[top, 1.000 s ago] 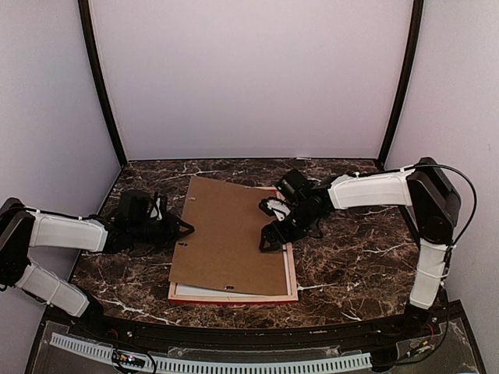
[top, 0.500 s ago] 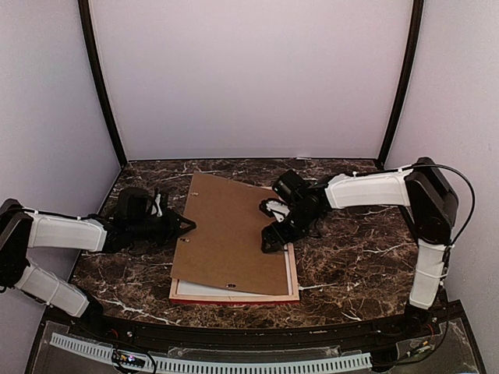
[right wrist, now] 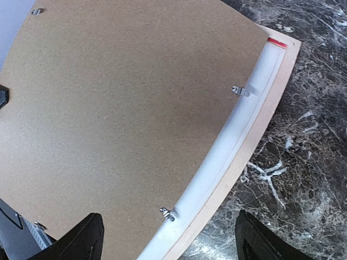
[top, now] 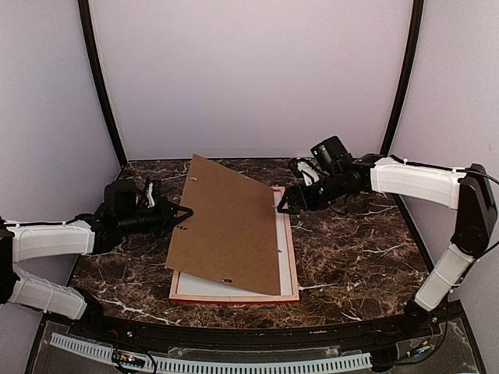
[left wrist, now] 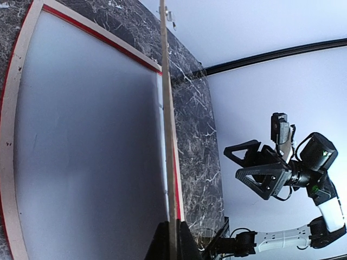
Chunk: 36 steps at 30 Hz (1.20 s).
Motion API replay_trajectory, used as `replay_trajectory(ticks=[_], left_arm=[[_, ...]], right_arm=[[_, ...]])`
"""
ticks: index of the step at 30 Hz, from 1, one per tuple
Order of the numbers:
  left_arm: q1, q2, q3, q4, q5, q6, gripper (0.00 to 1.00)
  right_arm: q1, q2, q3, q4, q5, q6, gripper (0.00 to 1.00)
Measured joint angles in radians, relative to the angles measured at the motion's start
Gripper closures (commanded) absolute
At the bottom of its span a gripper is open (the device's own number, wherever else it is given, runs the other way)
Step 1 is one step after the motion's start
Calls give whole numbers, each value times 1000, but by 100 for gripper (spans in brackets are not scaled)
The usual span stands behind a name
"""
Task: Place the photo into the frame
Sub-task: Place the backboard on the frame body.
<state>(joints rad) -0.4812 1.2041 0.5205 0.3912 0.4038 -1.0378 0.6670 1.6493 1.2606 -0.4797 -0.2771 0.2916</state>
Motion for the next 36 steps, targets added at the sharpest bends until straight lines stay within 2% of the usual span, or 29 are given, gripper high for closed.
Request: replay_trajectory(ticks=[18, 36], left_arm=[[0, 8, -1, 169, 65, -126, 100], [-11, 144, -59, 261, 23, -145, 100]], right_arm=[[-63, -51, -75, 13, 1, 28, 16], [-83, -89, -90, 13, 6, 29, 16]])
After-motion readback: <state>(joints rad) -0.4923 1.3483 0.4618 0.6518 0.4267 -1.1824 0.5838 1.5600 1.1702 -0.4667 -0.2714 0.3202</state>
